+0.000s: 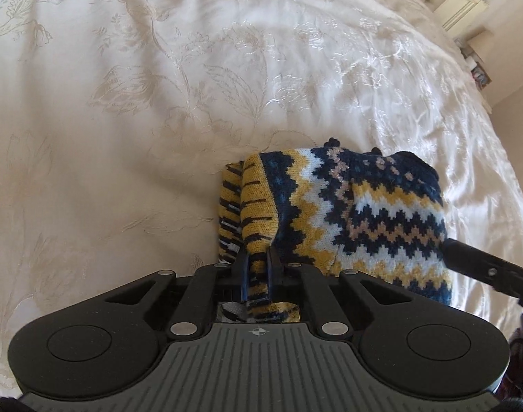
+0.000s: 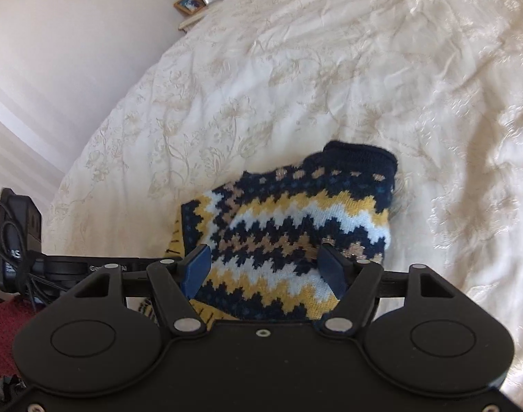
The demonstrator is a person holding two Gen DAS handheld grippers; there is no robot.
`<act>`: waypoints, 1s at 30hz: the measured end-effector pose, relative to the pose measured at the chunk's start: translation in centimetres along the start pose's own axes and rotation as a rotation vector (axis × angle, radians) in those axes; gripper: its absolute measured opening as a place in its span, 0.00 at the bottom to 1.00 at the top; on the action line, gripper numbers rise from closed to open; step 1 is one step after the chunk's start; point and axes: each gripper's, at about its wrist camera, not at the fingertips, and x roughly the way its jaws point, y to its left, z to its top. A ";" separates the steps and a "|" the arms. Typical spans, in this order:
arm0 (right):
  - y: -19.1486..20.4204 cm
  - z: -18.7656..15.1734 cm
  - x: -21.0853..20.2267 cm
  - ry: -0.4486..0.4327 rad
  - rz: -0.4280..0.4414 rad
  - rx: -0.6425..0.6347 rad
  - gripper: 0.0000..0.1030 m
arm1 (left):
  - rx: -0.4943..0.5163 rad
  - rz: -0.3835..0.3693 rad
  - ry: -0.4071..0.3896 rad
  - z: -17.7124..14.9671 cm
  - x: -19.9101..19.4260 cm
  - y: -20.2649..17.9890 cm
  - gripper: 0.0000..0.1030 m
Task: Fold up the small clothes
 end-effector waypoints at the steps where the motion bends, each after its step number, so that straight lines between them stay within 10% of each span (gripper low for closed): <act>1: -0.4 0.2 1.5 0.041 -0.006 0.012 0.70 | -0.003 0.004 0.005 0.1 0.2 0.0 0.11; 10: 0.0 0.3 1.9 0.044 -0.023 -0.014 0.78 | 0.054 0.037 -0.032 -0.1 -0.7 -0.9 0.31; 14: 1.5 -1.2 -1.7 -0.038 -0.065 -0.061 1.00 | 0.126 0.072 -0.101 -0.8 -3.5 -2.1 0.58; 20: 3.0 -3.9 -6.6 -0.130 -0.130 -0.079 0.99 | 0.244 0.122 -0.155 -3.3 -7.2 -5.3 0.95; 30: 3.4 -7.3 -11.1 -0.179 -0.298 -0.070 0.99 | 0.278 0.229 -0.146 -7.1 -9.3 -9.7 0.97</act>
